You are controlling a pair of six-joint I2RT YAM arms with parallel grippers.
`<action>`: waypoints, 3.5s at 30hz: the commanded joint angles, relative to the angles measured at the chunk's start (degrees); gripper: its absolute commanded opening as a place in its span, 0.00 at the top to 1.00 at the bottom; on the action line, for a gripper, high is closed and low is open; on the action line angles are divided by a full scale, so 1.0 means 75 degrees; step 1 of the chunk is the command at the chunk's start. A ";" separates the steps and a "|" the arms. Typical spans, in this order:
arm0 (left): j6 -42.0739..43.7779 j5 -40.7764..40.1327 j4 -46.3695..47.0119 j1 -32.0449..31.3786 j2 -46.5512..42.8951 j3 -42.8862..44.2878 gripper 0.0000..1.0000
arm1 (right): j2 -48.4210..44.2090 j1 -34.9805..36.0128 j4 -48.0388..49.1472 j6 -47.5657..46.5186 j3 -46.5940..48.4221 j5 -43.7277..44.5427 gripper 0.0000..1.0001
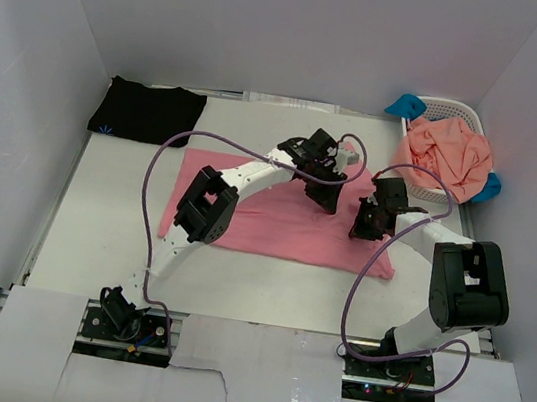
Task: Fold and stack the t-shirts
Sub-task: Grap the side of the flattened tshirt furthest away from the robot with both arms
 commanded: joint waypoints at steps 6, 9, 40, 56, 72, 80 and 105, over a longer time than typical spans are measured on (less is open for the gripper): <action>0.0268 0.0314 -0.0223 -0.0172 -0.0675 -0.0045 0.98 | 0.0288 -0.0004 -0.0974 -0.0256 -0.0270 0.0412 0.92; 0.0256 0.0174 -0.0270 -0.0172 -0.0640 0.0025 1.00 | 0.0277 -0.0004 -0.0985 -0.0256 -0.0270 0.0389 0.92; -0.1278 -0.2967 0.0269 -0.0031 -0.1472 -0.0807 0.97 | 0.0300 -0.0004 -0.0939 -0.0232 -0.0458 0.0342 0.92; -0.2216 -0.3587 -0.0434 0.0402 -0.1284 -0.0866 0.54 | 0.0113 -0.0004 -0.1102 -0.0232 -0.0341 0.0459 0.89; -0.1584 -0.5415 -0.0048 0.0859 -0.4845 -0.3558 0.40 | -0.0472 0.0008 -0.1466 -0.0174 -0.0094 0.1091 0.78; -0.1877 -0.4048 0.0304 0.3517 -0.6324 -0.5857 0.35 | -0.0345 0.0019 -0.2403 -0.0244 0.0492 0.1443 0.77; -0.2100 -0.4174 0.0210 0.4152 -0.4004 -0.3854 0.35 | 0.3309 -0.0227 -0.1713 -0.0666 0.6489 0.1292 0.40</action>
